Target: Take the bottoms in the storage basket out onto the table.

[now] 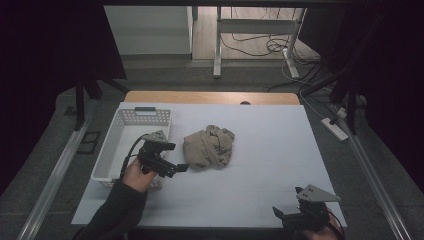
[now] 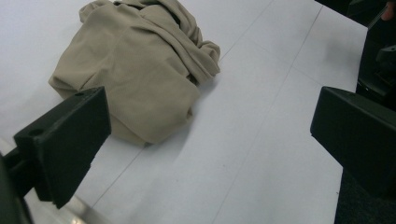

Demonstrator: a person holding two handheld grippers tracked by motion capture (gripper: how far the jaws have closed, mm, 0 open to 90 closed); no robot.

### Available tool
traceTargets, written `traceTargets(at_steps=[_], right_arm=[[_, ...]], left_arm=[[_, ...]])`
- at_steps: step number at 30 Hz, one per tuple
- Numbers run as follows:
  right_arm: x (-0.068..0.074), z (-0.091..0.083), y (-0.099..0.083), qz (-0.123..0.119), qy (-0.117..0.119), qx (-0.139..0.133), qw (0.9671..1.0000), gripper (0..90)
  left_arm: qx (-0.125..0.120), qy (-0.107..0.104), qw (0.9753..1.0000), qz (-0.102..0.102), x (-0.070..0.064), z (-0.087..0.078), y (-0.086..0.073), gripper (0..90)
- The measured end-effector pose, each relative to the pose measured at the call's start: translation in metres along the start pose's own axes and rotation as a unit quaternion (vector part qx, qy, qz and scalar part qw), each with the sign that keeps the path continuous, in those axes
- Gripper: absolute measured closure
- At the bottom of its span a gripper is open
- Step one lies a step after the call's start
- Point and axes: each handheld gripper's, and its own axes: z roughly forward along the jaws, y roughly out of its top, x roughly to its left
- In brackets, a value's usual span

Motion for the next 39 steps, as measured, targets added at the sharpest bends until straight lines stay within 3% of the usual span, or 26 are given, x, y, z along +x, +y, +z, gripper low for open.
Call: traceTargets(at_steps=[10,29,39], right_arm=[[0.000,0.000,0.000,-0.001,0.000,0.000,1.0000,0.4],[0.000,0.000,0.000,-0.003,0.000,0.001,1.0000,0.4],[0.000,0.000,0.000,-0.004,0.000,0.002,1.0000,0.4]], left_arm=[[-0.001,-0.005,0.9999,-0.011,-0.002,-0.009,-0.010,0.0],[-0.022,0.013,0.9997,0.001,-0.015,-0.022,-0.030,0.0],[-0.029,0.022,0.9993,-0.008,-0.017,-0.030,-0.043,0.0]])
